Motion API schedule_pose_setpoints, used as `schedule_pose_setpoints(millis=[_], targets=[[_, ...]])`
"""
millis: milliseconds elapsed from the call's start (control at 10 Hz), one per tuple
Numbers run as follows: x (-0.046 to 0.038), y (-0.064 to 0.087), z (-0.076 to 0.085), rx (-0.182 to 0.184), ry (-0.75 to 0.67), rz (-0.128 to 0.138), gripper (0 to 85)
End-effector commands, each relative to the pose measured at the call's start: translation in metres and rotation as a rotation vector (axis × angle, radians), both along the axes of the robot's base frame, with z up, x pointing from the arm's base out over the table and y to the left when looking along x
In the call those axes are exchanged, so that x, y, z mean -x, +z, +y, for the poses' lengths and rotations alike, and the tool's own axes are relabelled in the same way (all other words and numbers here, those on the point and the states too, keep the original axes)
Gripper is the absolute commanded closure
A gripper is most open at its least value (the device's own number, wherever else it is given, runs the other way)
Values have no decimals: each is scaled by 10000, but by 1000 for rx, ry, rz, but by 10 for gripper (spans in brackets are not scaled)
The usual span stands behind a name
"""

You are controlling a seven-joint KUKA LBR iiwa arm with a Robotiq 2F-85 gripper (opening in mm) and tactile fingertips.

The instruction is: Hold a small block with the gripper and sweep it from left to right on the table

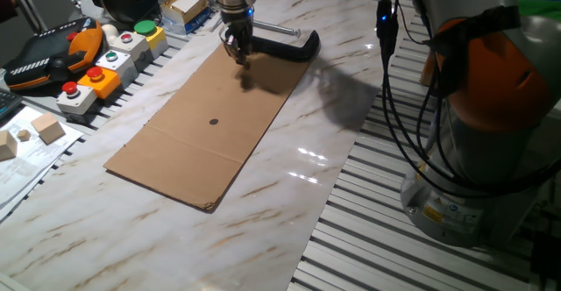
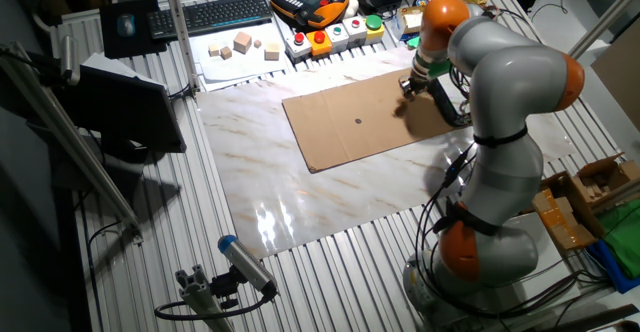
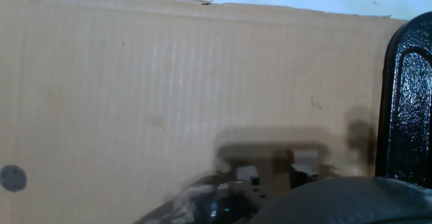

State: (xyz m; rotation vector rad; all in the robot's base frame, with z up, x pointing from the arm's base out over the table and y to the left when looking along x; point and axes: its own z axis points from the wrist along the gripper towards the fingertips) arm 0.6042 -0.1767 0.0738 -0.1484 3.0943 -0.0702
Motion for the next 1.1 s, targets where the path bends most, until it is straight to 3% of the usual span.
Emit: schedule_pose_setpoints(millis=[0,200,600,1000], targets=[[-4,-18,-36,-8,1,-3,213],[-1,-33,-98,0,12,-10,180],[36,-170,-231,-2,29,-14,197],[-21,-273,-263,-3,46,-12,200]])
